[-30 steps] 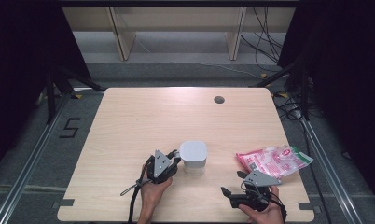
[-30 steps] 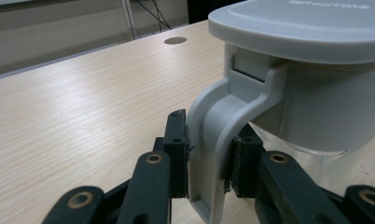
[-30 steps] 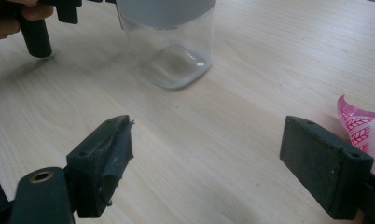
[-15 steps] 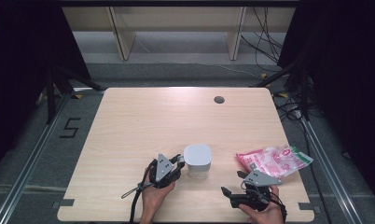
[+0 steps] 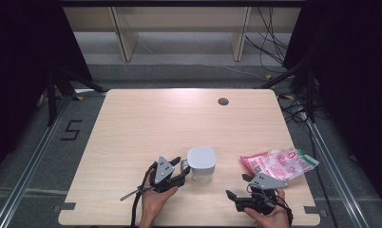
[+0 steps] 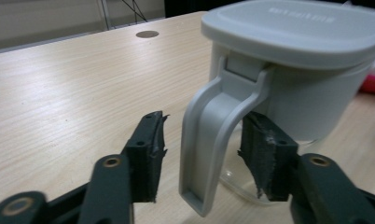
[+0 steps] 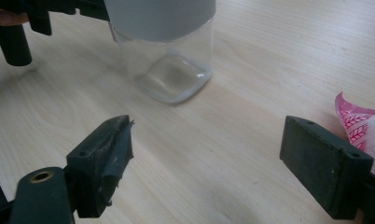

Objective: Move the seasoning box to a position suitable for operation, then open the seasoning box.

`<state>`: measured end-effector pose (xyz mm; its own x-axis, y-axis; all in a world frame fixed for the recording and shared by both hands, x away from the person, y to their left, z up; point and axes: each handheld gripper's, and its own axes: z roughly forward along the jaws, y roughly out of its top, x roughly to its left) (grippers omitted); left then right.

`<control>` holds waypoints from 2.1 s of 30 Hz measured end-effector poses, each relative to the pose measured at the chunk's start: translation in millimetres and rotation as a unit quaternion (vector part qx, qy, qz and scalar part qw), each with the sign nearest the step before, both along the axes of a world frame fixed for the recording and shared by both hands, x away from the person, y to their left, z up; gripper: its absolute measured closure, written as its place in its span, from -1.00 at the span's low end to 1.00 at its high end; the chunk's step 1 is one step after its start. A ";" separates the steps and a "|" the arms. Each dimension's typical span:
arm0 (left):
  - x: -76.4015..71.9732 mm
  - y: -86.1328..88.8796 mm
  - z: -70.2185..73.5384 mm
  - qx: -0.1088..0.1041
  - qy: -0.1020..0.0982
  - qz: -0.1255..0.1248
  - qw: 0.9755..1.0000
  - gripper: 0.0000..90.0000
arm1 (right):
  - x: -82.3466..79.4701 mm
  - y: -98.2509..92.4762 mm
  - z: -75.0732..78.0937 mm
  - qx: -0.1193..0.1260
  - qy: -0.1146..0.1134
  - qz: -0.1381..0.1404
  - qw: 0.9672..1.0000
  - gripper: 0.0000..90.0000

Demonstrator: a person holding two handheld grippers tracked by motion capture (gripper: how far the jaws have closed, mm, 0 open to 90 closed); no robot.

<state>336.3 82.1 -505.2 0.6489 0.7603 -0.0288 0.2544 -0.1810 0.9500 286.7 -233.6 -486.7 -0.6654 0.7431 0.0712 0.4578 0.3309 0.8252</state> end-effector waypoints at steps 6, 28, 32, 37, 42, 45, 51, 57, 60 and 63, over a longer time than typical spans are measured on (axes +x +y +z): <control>-6.0 6.5 12.0 -0.009 0.000 -0.005 1.000 -0.17 | 1.2 0.2 -0.7 -0.002 -0.010 0.007 1.000 -0.61; -17.2 20.6 42.4 -0.022 -0.062 -0.024 0.998 0.52 | 0.0 3.4 -0.5 -0.006 -0.010 0.007 1.000 -0.65; -16.7 18.7 48.9 -0.016 -0.077 -0.021 0.997 0.76 | 0.2 3.4 -0.5 -0.007 -0.013 0.004 1.000 -0.65; -9.7 13.6 52.0 -0.017 -0.075 -0.024 0.997 0.87 | 0.7 4.0 -0.6 -0.007 -0.008 0.012 1.000 -0.64; -5.2 7.0 50.2 -0.028 -0.058 -0.037 0.997 0.91 | 0.9 3.6 -0.5 -0.007 -0.009 0.012 1.000 -0.64; -3.4 4.2 49.3 -0.025 -0.057 -0.034 0.997 0.93 | 0.9 3.6 -0.6 -0.007 -0.013 0.011 1.000 -0.62; 0.9 1.0 49.2 -0.013 -0.067 -0.031 0.997 0.95 | 1.4 2.6 0.6 -0.009 -0.027 0.007 1.000 -0.55; 1.8 -3.1 44.7 -0.011 -0.061 -0.033 0.998 0.95 | 1.4 1.1 2.3 -0.008 -0.030 0.005 1.000 -0.46; 1.0 -4.1 43.7 -0.020 -0.055 -0.036 0.998 0.95 | 2.4 0.7 2.5 -0.010 -0.036 0.005 0.999 -0.46; 1.3 -2.9 42.7 -0.024 -0.056 -0.034 0.998 0.94 | 2.5 1.5 2.6 -0.014 -0.039 -0.003 0.999 -0.50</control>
<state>337.6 79.2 -462.5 0.7005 0.7135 0.0121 0.1342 -0.1484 0.9798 289.2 -232.1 -484.1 -0.6634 0.7483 -0.0018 0.3944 0.3517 0.8490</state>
